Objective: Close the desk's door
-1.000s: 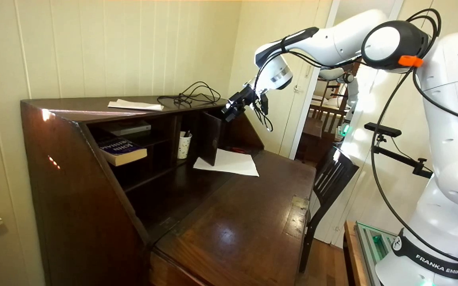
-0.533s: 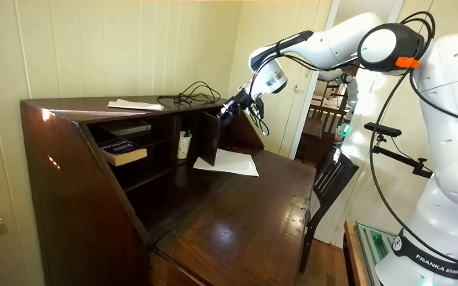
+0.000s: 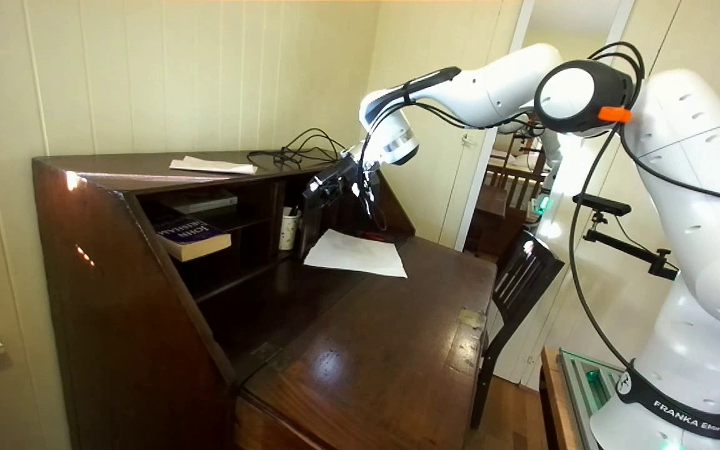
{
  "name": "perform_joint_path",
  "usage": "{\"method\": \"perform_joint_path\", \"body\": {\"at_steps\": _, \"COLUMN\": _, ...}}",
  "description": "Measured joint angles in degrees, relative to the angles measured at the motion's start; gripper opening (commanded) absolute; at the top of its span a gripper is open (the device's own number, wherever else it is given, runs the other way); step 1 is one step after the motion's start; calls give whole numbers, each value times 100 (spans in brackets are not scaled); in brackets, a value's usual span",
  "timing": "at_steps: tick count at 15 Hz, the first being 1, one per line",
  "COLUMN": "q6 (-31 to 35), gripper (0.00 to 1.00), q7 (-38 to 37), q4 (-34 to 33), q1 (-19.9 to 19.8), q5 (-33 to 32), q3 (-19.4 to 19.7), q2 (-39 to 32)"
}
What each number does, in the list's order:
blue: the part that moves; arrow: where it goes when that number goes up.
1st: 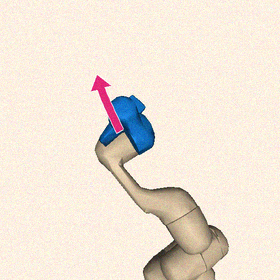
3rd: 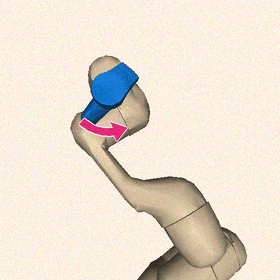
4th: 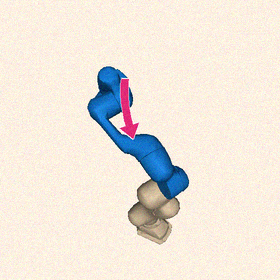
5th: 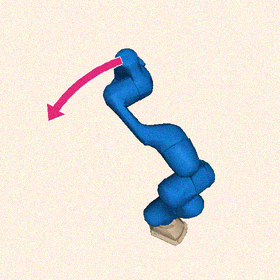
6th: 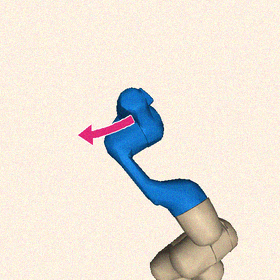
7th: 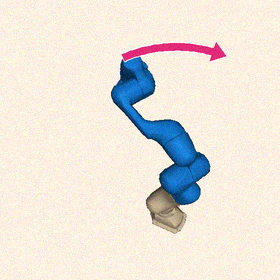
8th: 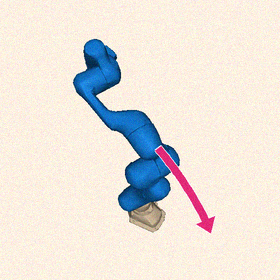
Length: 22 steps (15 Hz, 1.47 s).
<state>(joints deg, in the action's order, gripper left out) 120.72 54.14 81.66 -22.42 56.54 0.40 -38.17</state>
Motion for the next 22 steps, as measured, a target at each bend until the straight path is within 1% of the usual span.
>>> {"method": "perform_joint_path", "body": {"at_steps": 3, "q6": 653, "gripper": 100, "q7": 279, "q4": -277, "q1": 197, "q5": 4, "q3": -83, "q2": -246}}
{"method": "perform_joint_path", "body": {"at_steps": 6, "q6": 1154, "gripper": 100, "q7": 556, "q4": -438, "q1": 294, "q5": 4, "q3": -191, "q2": -428}}
{"method": "perform_joint_path", "body": {"at_steps": 8, "q6": 1356, "gripper": 100, "q7": 721, "q4": -440, "q1": 321, "q5": -1, "q3": -227, "q2": -502}}
{"method": "perform_joint_path", "body": {"at_steps": 10, "q6": 1379, "gripper": 100, "q7": 782, "q4": -312, "q1": 319, "q5": -10, "q3": -226, "q2": -487}}
{"method": "perform_joint_path", "body": {"at_steps": 14, "q6": 1269, "gripper": 100, "q7": 1231, "q4": 664, "q1": 135, "q5": 4, "q3": -196, "q2": 23}}
{"method": "perform_joint_path", "body": {"at_steps": 18, "q6": 1272, "gripper": 100, "q7": 1591, "q4": 1841, "q1": 86, "q5": -6, "q3": 63, "q2": 701}}
{"method": "perform_joint_path", "body": {"at_steps": 20, "q6": 1430, "gripper": 100, "q7": 1767, "q4": 2427, "q1": 106, "q5": -6, "q3": 177, "q2": 1029}}
{"method": "perform_joint_path", "body": {"at_steps": 22, "q6": 1744, "gripper": 100, "q7": 1890, "q4": 3035, "q1": 162, "q5": -6, "q3": 281, "q2": 1371}}
